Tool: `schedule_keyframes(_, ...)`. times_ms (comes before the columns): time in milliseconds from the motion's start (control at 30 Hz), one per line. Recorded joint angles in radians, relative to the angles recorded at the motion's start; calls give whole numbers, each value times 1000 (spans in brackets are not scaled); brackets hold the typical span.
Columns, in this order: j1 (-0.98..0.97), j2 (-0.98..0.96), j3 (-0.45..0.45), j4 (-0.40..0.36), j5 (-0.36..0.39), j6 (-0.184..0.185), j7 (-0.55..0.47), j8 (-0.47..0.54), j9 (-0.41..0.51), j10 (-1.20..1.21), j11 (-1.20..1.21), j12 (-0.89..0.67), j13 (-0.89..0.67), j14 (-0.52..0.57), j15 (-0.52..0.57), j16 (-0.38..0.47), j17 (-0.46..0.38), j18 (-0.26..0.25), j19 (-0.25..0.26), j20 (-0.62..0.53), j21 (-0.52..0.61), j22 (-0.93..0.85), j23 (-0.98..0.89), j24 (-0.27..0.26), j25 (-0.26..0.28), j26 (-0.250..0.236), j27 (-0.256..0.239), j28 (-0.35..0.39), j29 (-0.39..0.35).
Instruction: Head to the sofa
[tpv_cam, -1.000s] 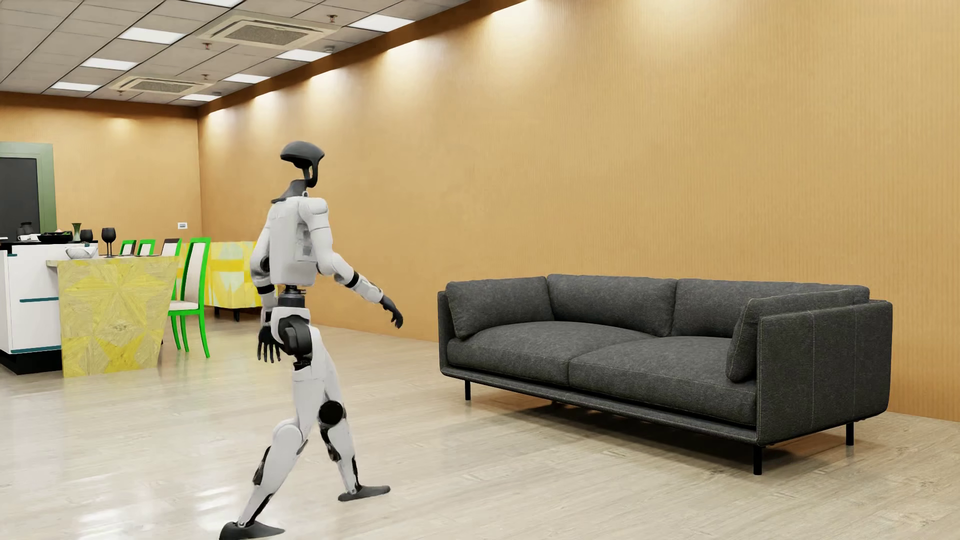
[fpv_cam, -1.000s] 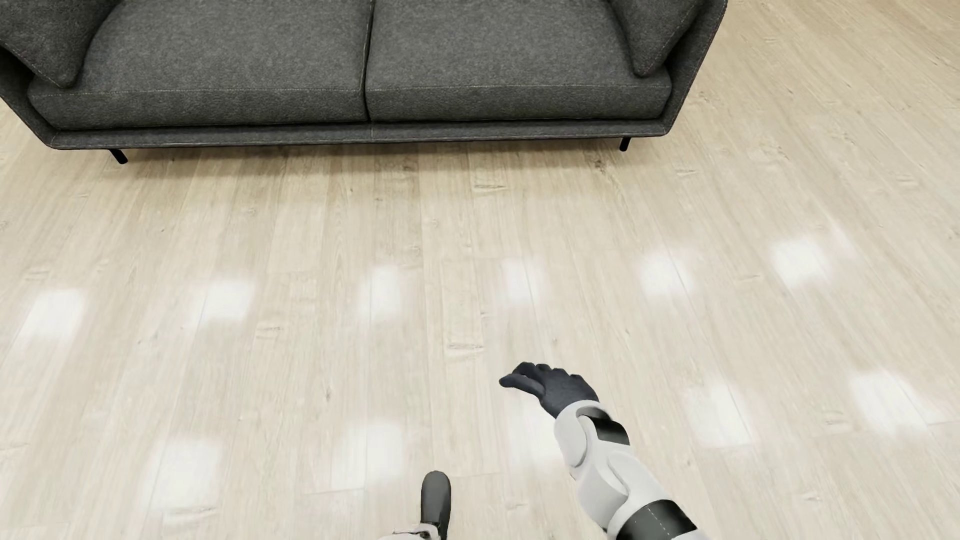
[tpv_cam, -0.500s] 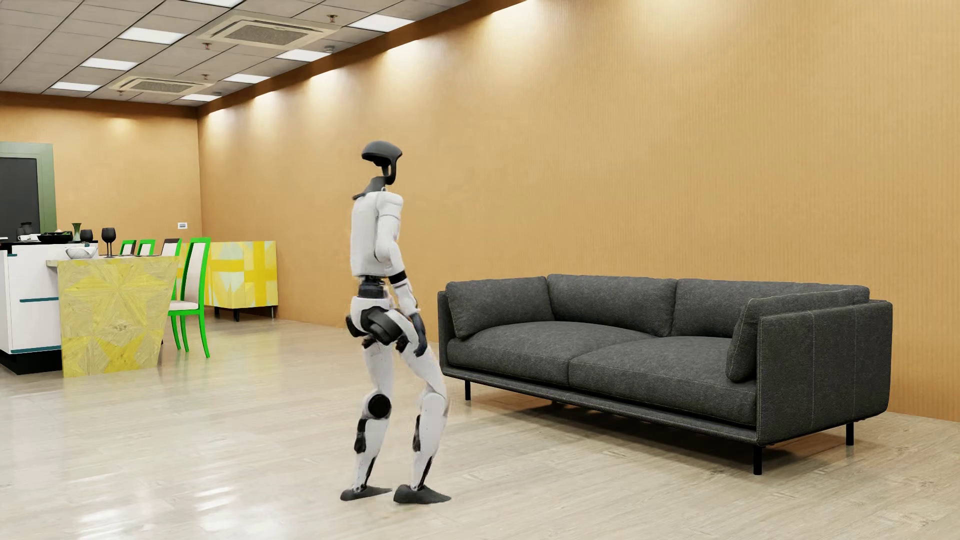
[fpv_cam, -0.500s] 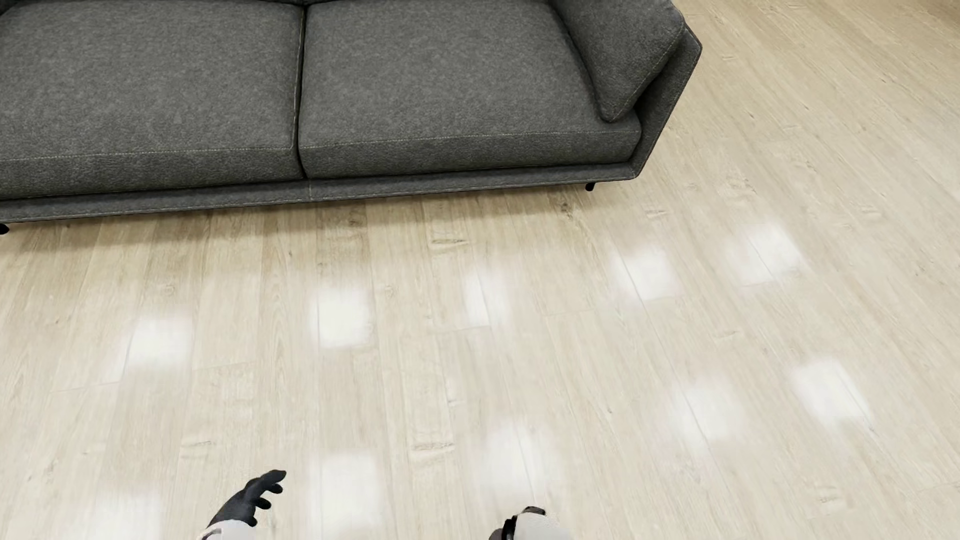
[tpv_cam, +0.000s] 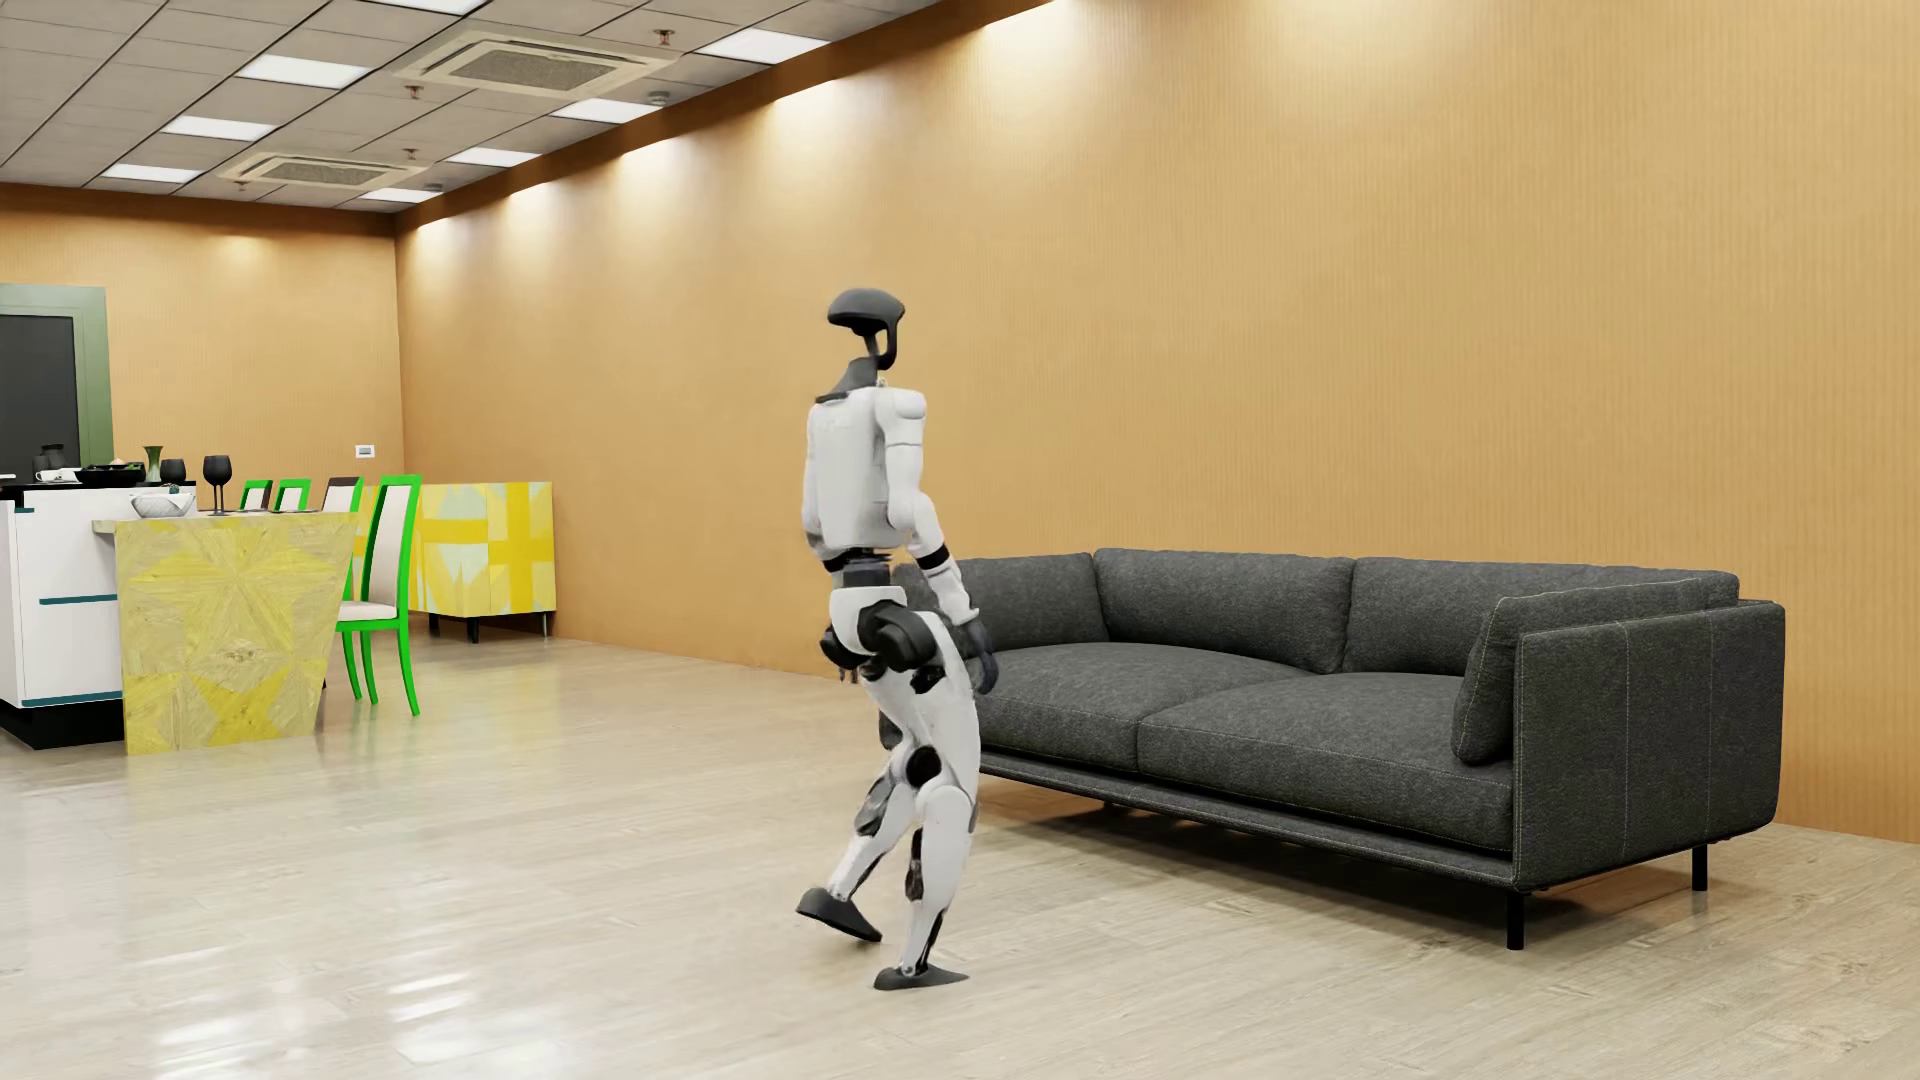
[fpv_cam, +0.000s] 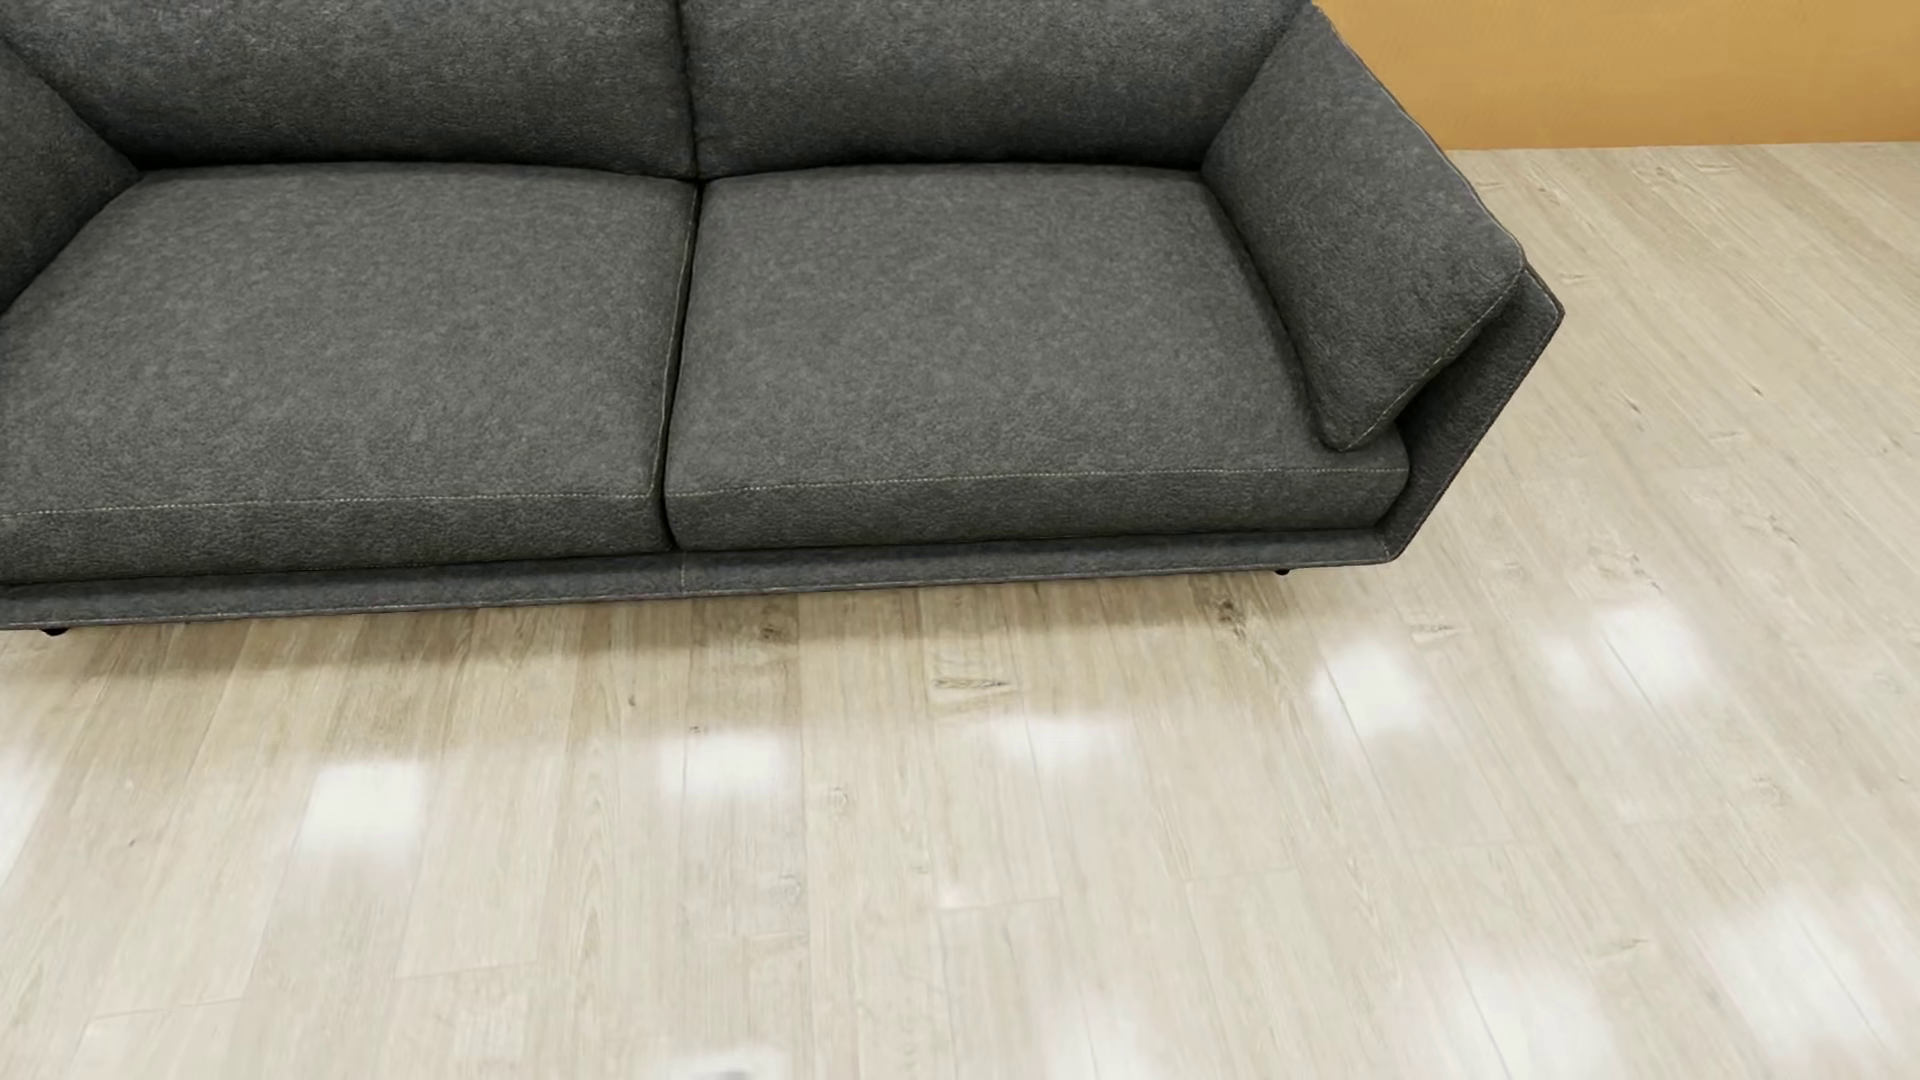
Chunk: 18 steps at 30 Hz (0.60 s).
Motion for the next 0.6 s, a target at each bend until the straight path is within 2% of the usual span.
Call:
schedule_keyframes(67, 0, 35, 24, 60, 13, 22, 11, 57, -7, -318, -9, 67, -105, -30, -31, 9, 7, 28, 34, 48, 51, 24, -26, -17, -39, 14, -59, -25, 23)
schedule_keyframes(100, 41, 53, 35, 77, 10, 31, 39, 96, -14, -520, -36, 106, -149, 1, -34, -2, 5, 49, 49, 80, 70, 17, -47, -32, -49, 12, -91, -23, 28)
schedule_keyframes(167, 97, 57, 50, 107, 9, 52, 103, 167, -22, -547, -16, 185, -218, -122, -64, -32, 6, 72, 85, 142, 101, -10, -87, -65, -66, 11, -133, 17, 10)
schedule_keyframes(233, 134, 48, 65, 86, -37, 58, 180, 208, -19, -538, 29, 206, -227, -139, -72, -60, -3, 126, 120, 120, 78, 7, -132, -50, -62, 16, -138, 25, -21)
schedule_keyframes(267, 152, 27, 72, 70, -66, 53, 216, 222, -15, -543, 71, 198, -214, -142, -59, -61, 2, 144, 129, 84, 49, 23, -151, -20, -52, 18, -129, -5, -45)
schedule_keyframes(333, 208, -57, 85, 32, -123, 34, 297, 274, -4, -584, 206, 180, -201, -149, 13, -50, 8, 154, 155, 5, 44, 4, -154, 34, -37, -17, -130, -70, -49)
schedule_keyframes(400, 260, -145, 91, 2, -179, 5, 363, 279, 7, -622, 351, 158, -201, -159, 99, -29, -13, 162, 222, -21, 118, -52, -107, 49, -74, -44, -131, -51, 29)
schedule_keyframes(433, 281, -181, 91, -14, -215, -11, 378, 254, 11, -640, 412, 137, -196, -162, 108, -15, -28, 166, 229, -19, 147, -80, -76, 43, -93, -58, -130, -13, 81)
schedule_keyframes(467, 302, -211, 88, -33, -245, -26, 387, 228, 14, -665, 463, 108, -180, -161, 98, -4, -39, 170, 206, -11, 148, -104, -43, 26, -93, -69, -110, 22, 116)
schedule_keyframes(500, 325, -237, 84, -55, -264, -41, 392, 209, 15, -698, 503, 78, -158, -156, 85, 6, -47, 173, 174, 2, 133, -125, -12, 6, -82, -80, -81, 41, 117)
schedule_keyframes(567, 372, -280, 72, -101, -278, -69, 395, 189, 13, -774, 542, 11, -95, -140, 64, 0, -67, 176, 139, 44, 89, -181, 31, -53, -62, -70, -24, 89, 18)
schedule_keyframes(600, 391, -294, 66, -119, -261, -82, 392, 191, 10, -808, 537, 4, -63, -133, 50, 4, -81, 174, 117, 66, 73, -208, 51, -79, -46, -101, -7, 110, -23)
